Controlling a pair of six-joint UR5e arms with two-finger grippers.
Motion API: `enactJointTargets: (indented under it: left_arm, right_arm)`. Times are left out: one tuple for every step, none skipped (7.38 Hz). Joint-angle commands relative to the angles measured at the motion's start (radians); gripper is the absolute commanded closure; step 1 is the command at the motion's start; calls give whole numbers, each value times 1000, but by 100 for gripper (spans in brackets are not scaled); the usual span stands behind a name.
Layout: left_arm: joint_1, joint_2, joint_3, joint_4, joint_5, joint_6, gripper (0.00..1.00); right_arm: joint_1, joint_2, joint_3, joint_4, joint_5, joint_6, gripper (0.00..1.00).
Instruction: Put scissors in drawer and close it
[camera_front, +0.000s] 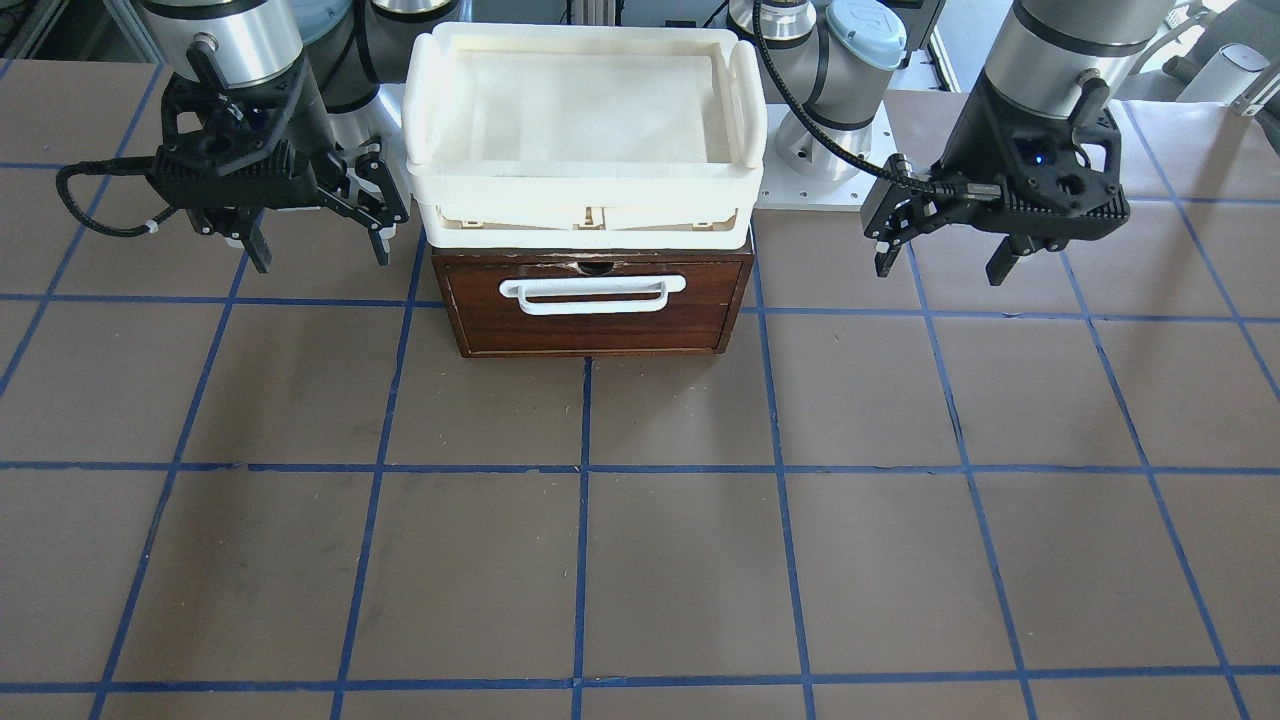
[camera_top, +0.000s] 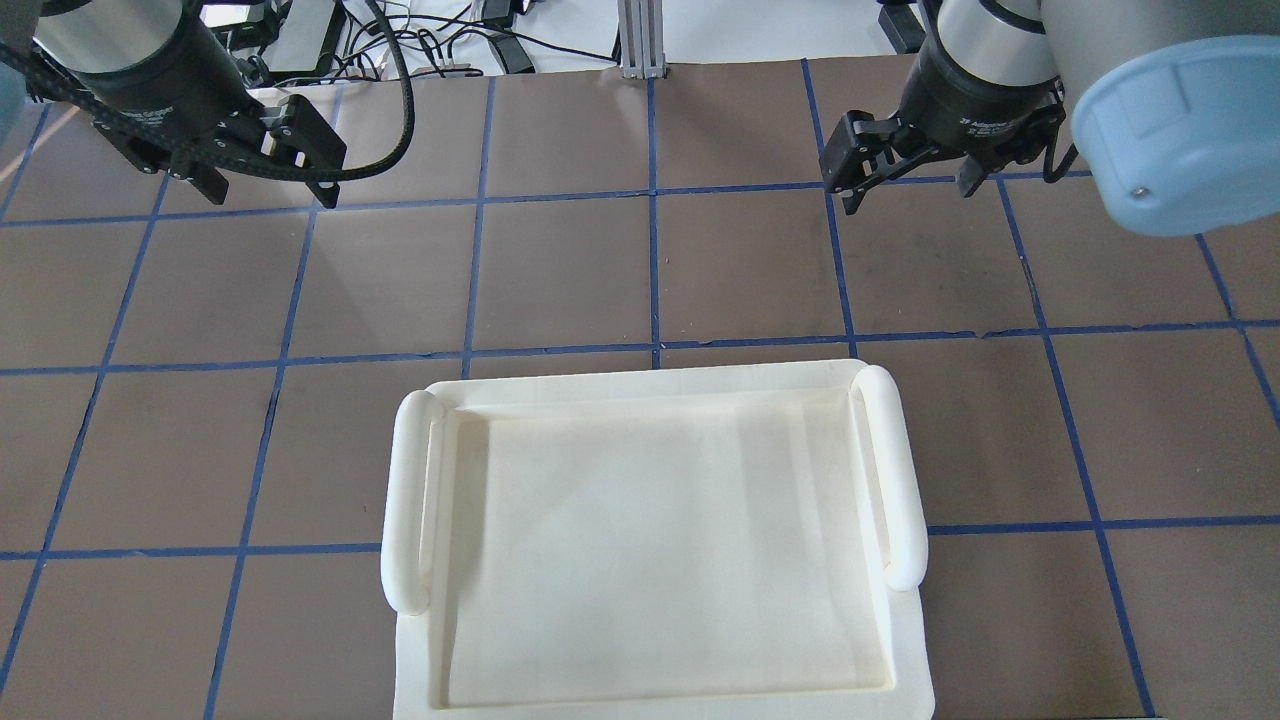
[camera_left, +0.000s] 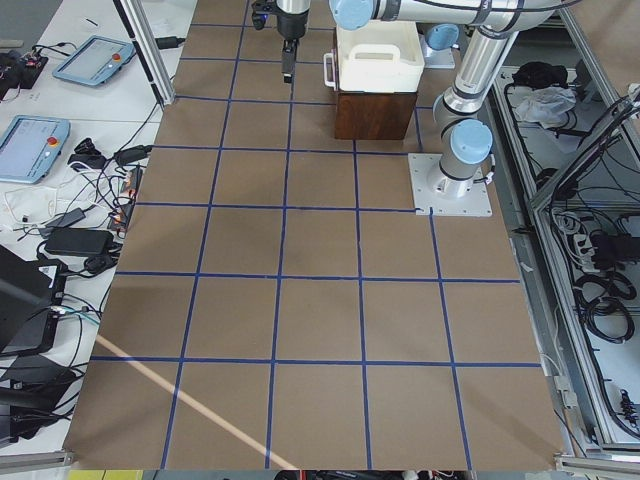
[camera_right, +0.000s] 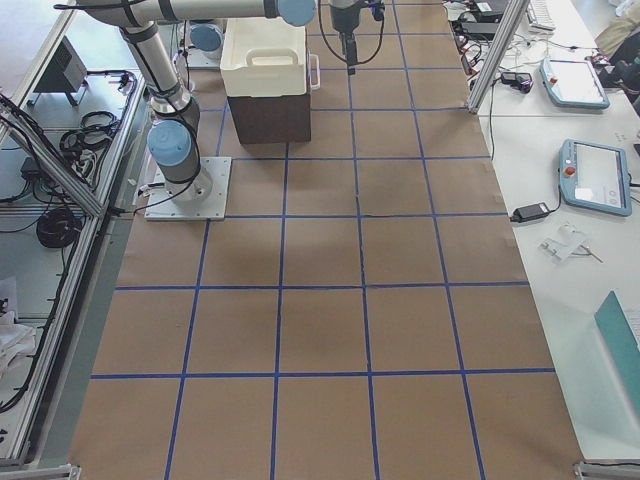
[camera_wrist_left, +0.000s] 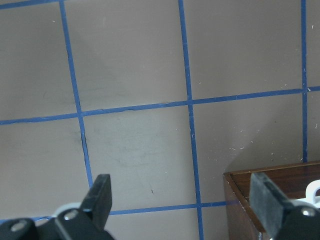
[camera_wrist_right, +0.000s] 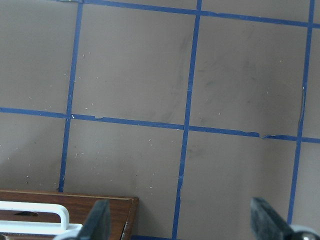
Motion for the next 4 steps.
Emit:
enactJointTargets:
  left_arm:
    - [7,5,-8,2,0,0,0]
    - [7,5,-8,0,0,0,0]
    - [6,6,-8,-4,3,-2,0]
    - [7,6,-8,-6,-9,-26,0]
  right_arm:
    - [0,0,0,1,-1,0,0]
    - [0,0,0,1,-1,0,0]
    - [0,0,0,1,-1,0,0]
    - [0,0,0,1,-1,0,0]
